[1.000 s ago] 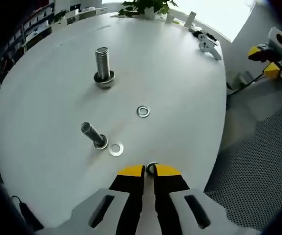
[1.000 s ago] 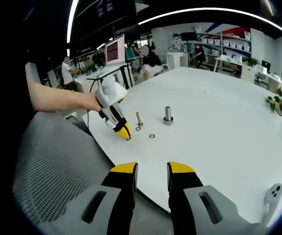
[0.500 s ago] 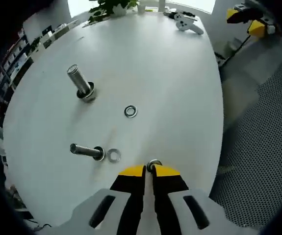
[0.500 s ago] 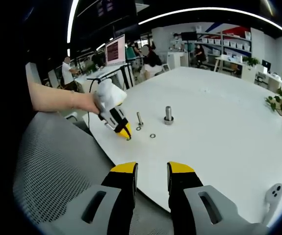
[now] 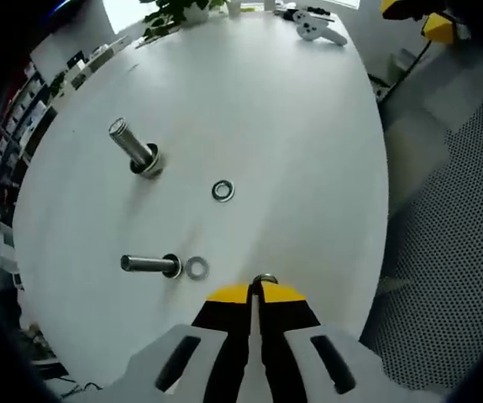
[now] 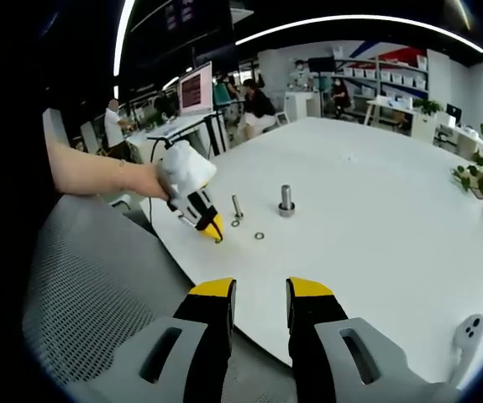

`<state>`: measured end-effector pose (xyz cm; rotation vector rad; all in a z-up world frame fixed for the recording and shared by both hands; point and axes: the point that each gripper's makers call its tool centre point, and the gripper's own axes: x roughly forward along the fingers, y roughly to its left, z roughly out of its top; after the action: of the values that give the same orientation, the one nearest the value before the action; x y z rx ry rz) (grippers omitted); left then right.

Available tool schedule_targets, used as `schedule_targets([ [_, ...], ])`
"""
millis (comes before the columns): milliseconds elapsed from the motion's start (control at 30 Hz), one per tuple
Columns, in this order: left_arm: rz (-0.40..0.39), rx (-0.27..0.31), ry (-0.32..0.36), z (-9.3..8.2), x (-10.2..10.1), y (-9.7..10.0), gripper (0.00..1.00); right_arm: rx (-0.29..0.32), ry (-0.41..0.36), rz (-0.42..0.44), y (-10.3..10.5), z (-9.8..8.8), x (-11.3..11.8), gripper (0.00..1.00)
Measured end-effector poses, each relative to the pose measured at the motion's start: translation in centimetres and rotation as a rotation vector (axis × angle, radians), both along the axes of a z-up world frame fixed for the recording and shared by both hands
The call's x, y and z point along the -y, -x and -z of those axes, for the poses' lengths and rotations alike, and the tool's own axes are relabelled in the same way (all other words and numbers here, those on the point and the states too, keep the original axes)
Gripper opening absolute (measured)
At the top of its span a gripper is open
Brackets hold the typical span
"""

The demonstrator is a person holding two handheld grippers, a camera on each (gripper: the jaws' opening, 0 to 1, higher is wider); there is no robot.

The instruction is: Place the washer onto the threaded stud by aligning its center hole with the stud, sliding it down to the base, and recovering from edge contact or off-axis alignment until the washer reaches the visible bottom stop.

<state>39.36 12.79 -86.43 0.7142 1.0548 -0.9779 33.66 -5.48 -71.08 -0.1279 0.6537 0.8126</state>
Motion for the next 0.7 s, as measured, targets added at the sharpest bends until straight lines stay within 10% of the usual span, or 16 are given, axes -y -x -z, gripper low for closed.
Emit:
schedule_targets([
  [700,-0.088,0.046,0.058,-2.7,-0.5,-1.7,0.0,-0.007,0.004,-0.013,0.1,0.1,-0.1,0.26],
])
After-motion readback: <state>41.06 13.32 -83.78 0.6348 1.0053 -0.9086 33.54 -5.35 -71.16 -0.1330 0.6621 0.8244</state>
